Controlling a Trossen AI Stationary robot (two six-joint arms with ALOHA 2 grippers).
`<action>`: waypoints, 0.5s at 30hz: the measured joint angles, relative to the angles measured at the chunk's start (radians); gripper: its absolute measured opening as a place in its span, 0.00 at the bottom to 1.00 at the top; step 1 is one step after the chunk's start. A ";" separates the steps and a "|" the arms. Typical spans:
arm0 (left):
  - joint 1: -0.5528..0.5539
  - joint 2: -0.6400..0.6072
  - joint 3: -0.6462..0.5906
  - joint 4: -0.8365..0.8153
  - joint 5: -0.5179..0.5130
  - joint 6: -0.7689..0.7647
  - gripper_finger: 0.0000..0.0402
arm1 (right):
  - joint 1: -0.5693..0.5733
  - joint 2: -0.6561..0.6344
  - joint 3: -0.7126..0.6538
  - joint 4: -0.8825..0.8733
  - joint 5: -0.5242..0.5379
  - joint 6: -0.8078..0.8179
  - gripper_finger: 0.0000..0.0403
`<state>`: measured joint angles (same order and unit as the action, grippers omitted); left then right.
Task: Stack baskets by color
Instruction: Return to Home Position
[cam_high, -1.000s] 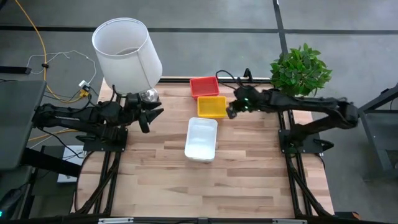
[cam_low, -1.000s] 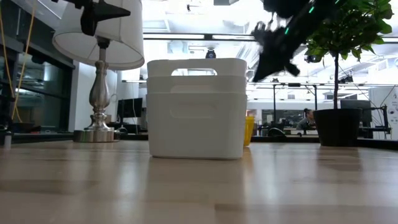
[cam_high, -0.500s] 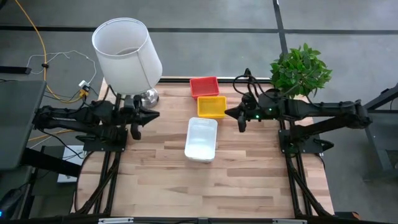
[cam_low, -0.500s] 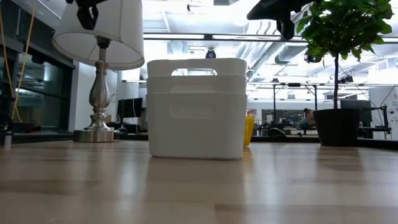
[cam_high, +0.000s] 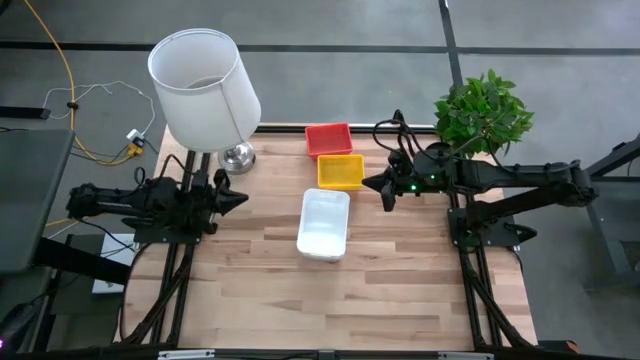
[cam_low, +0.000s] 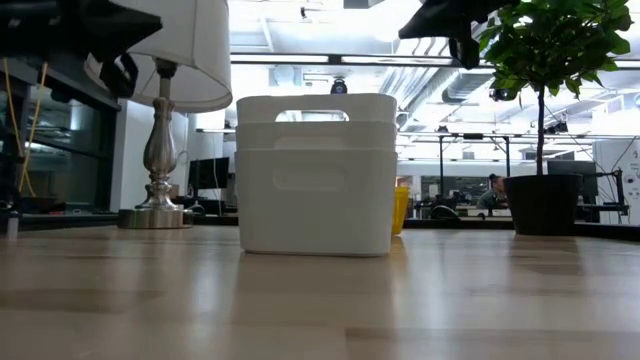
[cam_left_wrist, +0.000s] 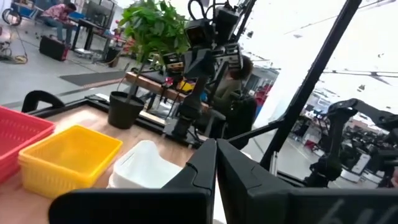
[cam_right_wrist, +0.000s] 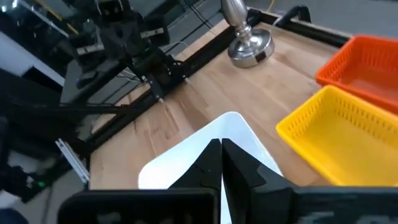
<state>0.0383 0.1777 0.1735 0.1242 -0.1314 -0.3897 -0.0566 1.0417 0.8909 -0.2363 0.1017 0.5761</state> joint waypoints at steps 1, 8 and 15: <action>0.000 -0.028 -0.018 -0.006 0.000 0.000 0.00 | 0.000 0.000 0.000 -0.001 0.000 0.022 0.00; 0.001 -0.172 -0.089 -0.054 -0.011 -0.002 0.00 | 0.001 -0.001 0.000 -0.003 -0.010 0.097 0.00; 0.001 -0.173 -0.164 -0.029 -0.011 -0.029 0.00 | 0.003 -0.002 0.000 0.000 -0.078 0.101 0.00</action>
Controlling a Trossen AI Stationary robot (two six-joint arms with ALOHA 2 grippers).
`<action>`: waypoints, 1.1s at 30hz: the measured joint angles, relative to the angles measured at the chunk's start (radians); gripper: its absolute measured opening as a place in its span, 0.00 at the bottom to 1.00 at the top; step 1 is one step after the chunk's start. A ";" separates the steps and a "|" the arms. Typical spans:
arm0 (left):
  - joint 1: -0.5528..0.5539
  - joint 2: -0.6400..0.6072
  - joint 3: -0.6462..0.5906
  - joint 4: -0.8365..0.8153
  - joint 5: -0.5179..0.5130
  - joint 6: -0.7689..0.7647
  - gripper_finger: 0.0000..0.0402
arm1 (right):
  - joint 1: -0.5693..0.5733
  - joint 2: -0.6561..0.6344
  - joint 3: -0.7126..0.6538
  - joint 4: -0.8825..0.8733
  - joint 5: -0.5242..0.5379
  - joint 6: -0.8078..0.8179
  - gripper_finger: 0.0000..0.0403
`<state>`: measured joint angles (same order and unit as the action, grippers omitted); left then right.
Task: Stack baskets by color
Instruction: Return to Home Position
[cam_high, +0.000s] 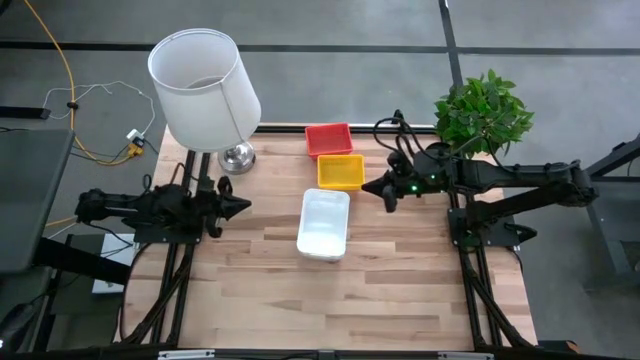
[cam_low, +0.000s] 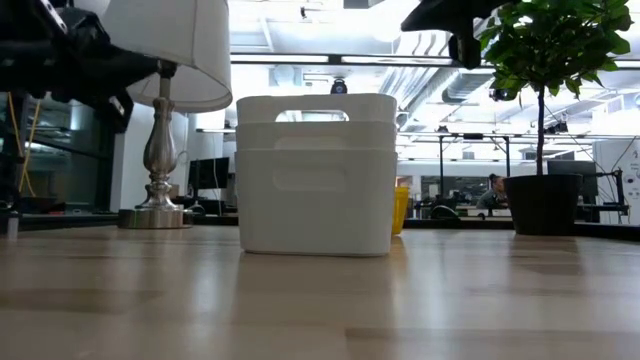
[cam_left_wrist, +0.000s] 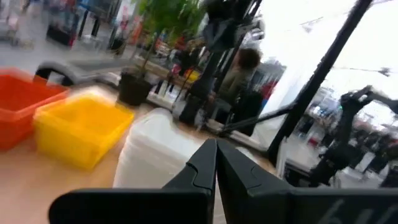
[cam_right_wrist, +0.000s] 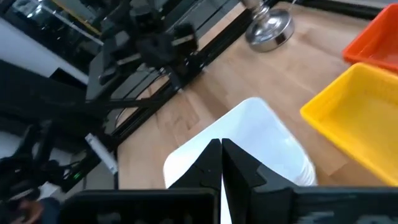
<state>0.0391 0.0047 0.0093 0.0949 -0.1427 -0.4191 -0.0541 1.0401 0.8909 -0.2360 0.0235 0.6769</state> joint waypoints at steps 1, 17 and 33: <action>0.000 0.002 0.000 -0.023 -0.006 -0.008 0.00 | 0.002 0.000 0.000 0.000 -0.014 0.004 0.00; 0.000 0.030 0.003 -0.061 -0.016 -0.007 0.00 | 0.099 -0.282 -0.182 -0.139 -0.105 -0.109 0.00; 0.000 0.030 0.003 -0.061 -0.018 -0.005 0.00 | 0.142 -0.964 -0.714 0.116 -0.023 -0.187 0.00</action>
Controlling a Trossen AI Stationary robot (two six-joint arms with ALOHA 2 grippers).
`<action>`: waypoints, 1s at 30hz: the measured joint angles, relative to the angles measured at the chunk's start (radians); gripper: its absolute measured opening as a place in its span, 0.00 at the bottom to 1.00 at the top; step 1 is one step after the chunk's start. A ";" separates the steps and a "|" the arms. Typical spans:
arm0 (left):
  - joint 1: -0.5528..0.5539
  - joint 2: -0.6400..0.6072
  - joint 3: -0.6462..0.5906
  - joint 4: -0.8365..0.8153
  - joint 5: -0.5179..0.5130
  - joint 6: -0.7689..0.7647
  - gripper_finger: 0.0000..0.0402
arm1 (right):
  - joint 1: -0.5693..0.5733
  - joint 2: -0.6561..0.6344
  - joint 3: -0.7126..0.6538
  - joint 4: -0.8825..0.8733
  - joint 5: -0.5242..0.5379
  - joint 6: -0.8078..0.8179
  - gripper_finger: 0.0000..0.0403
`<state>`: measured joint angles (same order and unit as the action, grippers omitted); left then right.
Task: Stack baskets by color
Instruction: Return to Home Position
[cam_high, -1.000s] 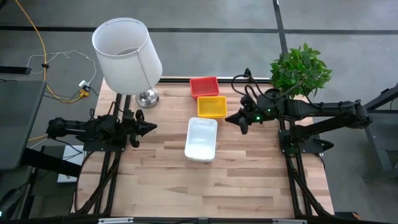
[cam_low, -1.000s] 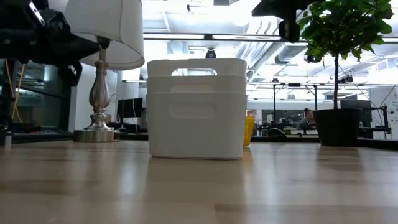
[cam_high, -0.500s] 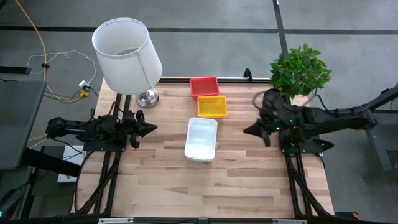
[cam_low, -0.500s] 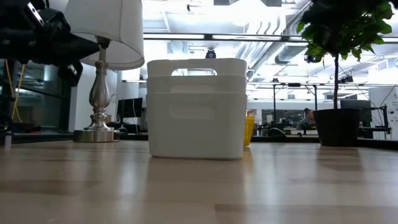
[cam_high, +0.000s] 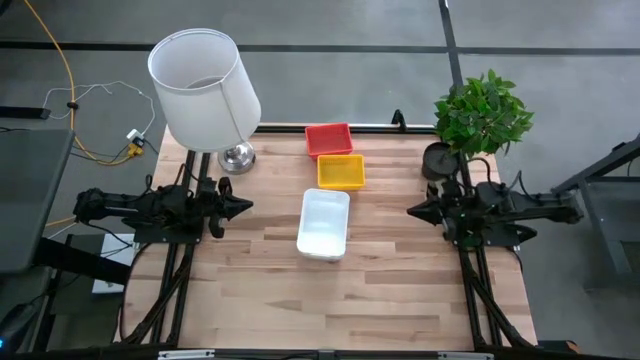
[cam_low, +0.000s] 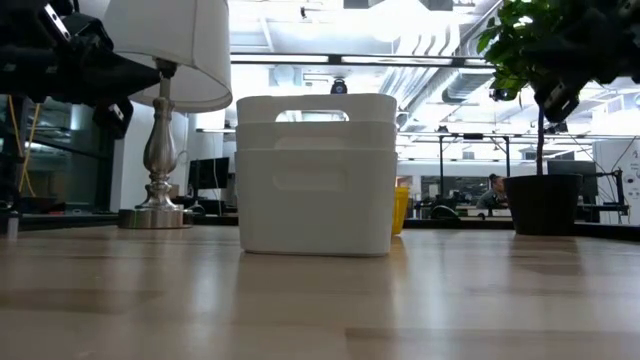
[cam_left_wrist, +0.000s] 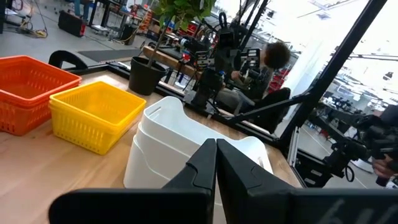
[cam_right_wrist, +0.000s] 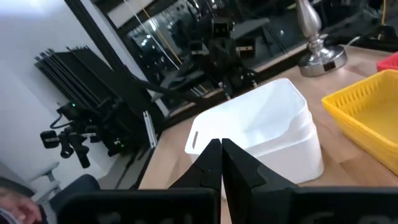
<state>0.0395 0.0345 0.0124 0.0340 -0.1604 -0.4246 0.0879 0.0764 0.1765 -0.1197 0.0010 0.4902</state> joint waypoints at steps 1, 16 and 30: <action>0.000 0.000 0.000 0.000 0.000 0.000 0.00 | 0.000 -0.023 -0.016 0.005 0.000 -0.001 0.00; 0.000 0.000 0.000 0.000 0.000 0.000 0.00 | 0.000 -0.061 -0.166 0.154 0.119 -0.097 0.00; 0.000 0.000 0.000 0.000 -0.001 -0.001 0.00 | -0.001 -0.058 -0.166 0.151 0.117 -0.053 0.00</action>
